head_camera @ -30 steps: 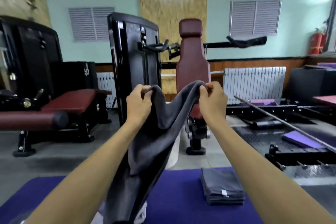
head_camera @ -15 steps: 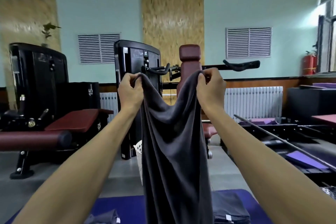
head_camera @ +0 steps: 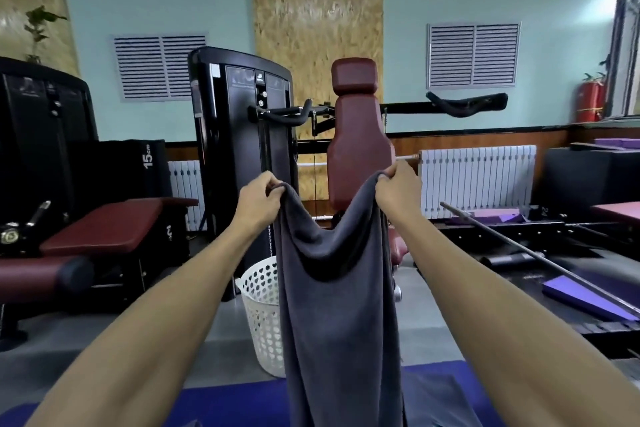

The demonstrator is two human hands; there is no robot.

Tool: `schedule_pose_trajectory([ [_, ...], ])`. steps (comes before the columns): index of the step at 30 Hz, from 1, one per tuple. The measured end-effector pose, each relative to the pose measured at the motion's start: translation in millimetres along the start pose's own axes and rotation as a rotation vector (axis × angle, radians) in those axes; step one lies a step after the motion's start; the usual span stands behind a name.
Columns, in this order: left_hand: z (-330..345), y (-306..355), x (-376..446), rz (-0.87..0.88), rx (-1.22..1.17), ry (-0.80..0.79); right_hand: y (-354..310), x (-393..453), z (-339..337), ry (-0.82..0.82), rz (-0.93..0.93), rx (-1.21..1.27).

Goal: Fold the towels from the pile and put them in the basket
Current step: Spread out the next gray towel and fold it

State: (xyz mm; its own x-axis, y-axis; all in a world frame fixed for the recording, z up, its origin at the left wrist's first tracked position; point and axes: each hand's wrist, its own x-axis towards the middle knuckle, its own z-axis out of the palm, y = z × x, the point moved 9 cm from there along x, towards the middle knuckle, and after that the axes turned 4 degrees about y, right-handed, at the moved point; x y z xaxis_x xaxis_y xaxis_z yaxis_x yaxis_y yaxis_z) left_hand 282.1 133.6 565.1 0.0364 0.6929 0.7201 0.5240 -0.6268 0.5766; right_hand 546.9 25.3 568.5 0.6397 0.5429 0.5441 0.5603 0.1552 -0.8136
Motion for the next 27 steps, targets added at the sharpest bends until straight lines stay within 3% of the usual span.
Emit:
schedule_pose_trajectory([
  [5, 19, 4, 70, 0.030, -0.057, 0.019, -7, 56, 10, 0.063, -0.065, 0.104],
  [13, -7, 23, 126, 0.080, -0.207, 0.195, -34, 91, 11, 0.112, -0.151, 0.226],
  [20, -30, 26, 95, 0.035, -0.149, 0.211, -49, 57, -6, 0.094, -0.202, 0.160],
  [27, -49, 14, -11, -0.040, -0.003, 0.108, -19, -27, -25, -0.035, -0.202, 0.039],
])
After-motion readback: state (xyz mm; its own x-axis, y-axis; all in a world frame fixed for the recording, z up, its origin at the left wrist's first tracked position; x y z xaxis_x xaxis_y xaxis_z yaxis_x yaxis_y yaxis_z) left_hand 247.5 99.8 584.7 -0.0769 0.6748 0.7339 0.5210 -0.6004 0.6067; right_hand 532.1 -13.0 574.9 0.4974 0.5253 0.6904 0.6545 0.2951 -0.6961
